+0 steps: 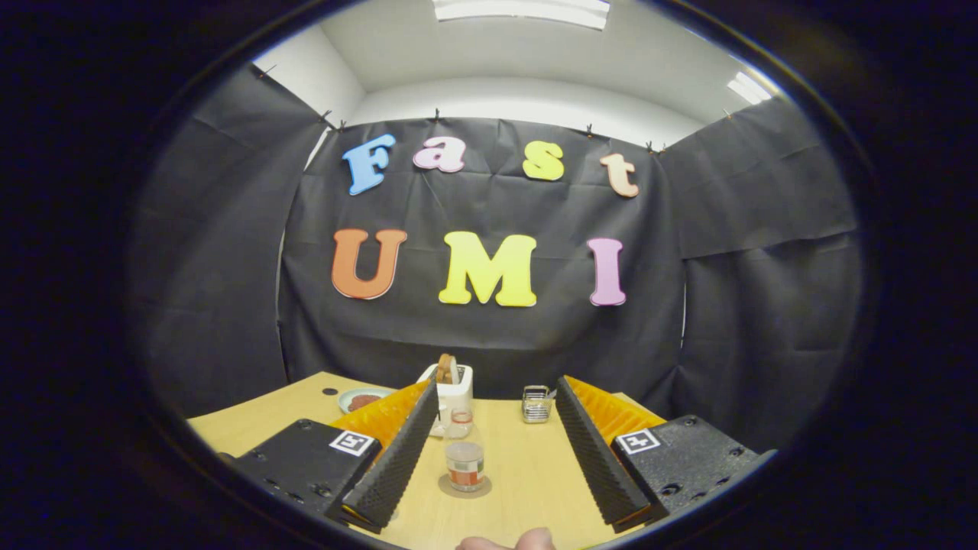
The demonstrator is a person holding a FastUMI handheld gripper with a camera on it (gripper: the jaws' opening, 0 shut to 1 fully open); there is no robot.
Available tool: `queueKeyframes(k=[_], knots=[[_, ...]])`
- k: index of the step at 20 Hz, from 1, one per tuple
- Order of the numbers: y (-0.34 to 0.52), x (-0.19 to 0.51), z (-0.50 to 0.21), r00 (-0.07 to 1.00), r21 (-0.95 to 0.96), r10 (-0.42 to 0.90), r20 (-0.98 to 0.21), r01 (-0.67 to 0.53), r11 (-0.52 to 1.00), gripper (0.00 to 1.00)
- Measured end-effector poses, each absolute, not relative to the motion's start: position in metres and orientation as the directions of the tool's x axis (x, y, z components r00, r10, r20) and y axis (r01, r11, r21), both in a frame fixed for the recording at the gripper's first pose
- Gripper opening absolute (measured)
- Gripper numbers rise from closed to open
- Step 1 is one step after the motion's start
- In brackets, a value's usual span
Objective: Take the bottle from table, then pour the juice into the cup, finally place the bottle on the coaster
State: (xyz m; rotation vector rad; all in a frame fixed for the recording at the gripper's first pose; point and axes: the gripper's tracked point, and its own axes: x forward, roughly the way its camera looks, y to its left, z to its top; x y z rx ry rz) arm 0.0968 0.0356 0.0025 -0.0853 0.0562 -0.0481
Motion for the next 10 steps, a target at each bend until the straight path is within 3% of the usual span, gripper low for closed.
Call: queueKeyframes(k=[10], knots=[[0.03,0.028,-0.006,0.998,-0.06,-0.042,-0.057,0.038,0.997,0.99]])
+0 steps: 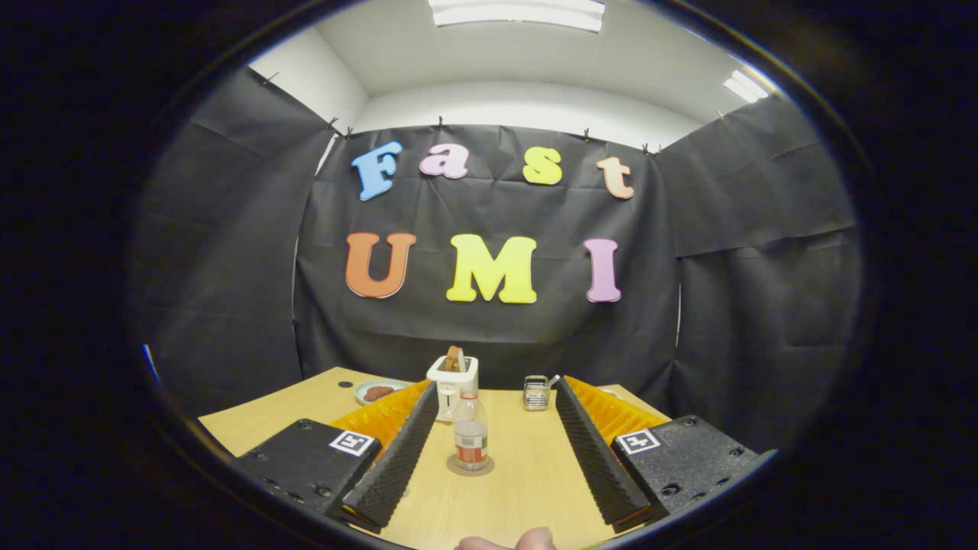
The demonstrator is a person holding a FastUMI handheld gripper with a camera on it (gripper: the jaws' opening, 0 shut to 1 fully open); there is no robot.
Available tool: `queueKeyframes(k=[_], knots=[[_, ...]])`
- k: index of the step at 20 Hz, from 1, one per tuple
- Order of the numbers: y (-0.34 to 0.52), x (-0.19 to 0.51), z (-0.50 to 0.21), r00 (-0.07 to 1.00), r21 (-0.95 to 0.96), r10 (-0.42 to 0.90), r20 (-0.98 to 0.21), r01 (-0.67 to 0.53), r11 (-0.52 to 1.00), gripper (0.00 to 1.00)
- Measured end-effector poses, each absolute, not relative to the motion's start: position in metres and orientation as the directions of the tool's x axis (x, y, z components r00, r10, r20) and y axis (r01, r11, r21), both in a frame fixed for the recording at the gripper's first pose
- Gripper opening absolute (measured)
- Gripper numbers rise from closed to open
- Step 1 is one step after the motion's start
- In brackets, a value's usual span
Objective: Take the bottle from table, then pour the juice into the cup, finally place the bottle on the coaster
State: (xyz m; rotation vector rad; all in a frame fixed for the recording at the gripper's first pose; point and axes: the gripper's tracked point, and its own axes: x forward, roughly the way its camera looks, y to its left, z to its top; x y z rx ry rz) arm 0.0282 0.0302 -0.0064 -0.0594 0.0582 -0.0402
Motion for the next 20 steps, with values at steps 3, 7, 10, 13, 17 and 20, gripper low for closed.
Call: queueKeyframes(k=[3,7,10,13,17,20], knots=[[0.03,0.017,-0.012,0.998,-0.084,-0.038,-0.053,0.033,0.996,0.99],[0.026,0.007,-0.012,0.998,-0.083,-0.036,-0.051,0.032,0.996,0.99],[0.018,0.008,-0.016,0.997,-0.074,-0.048,-0.061,0.044,0.996,1.0],[0.017,0.01,-0.019,0.997,-0.066,-0.05,-0.066,0.045,0.997,1.0],[0.02,0.012,-0.022,0.996,-0.066,-0.043,-0.073,0.039,0.997,0.99],[0.022,0.014,-0.021,0.997,-0.06,-0.041,-0.071,0.037,0.998,0.99]])
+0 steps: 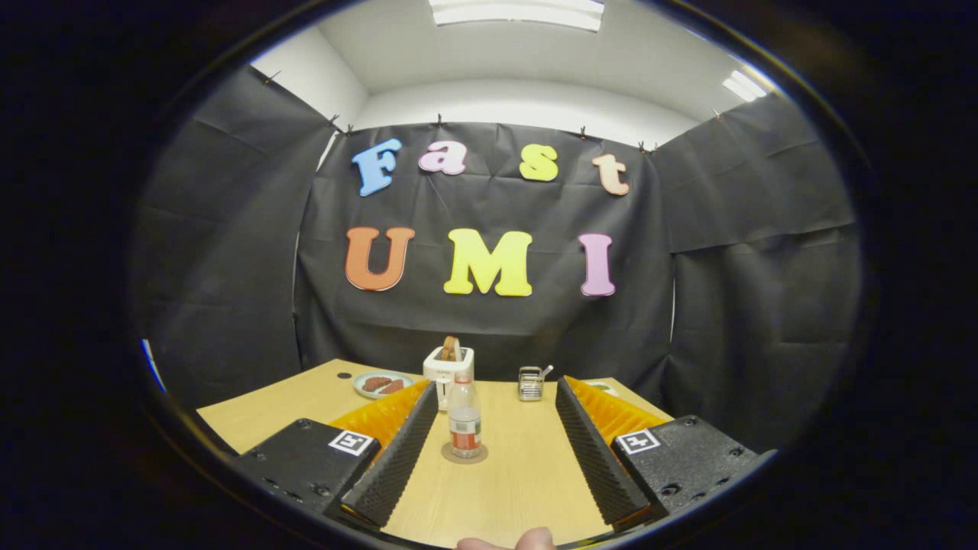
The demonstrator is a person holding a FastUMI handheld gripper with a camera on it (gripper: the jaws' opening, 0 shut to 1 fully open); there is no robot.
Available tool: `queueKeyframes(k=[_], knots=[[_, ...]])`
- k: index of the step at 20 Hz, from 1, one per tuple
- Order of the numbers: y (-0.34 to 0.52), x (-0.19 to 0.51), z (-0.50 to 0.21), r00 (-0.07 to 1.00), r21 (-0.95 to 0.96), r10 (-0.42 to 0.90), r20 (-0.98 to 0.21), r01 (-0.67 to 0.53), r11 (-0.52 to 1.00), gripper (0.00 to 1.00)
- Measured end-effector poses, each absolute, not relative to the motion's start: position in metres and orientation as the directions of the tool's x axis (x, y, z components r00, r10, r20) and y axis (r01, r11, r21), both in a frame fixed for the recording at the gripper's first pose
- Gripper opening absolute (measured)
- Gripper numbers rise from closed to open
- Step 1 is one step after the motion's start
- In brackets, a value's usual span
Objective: Take the bottle from table, then pour the juice into the cup, finally place the bottle on the coaster
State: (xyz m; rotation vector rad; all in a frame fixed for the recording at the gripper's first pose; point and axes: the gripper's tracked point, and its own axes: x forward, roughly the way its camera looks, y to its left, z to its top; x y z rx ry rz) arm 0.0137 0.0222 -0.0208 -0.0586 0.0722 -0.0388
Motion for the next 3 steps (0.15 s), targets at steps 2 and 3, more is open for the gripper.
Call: queueKeyframes(k=[2,3], knots=[[0.0242,0.0127,-0.0182,0.997,-0.059,-0.038,-0.066,0.034,0.998,0.99],[0.0259,0.0132,-0.0185,0.997,-0.062,-0.035,-0.065,0.031,0.998,0.99]])
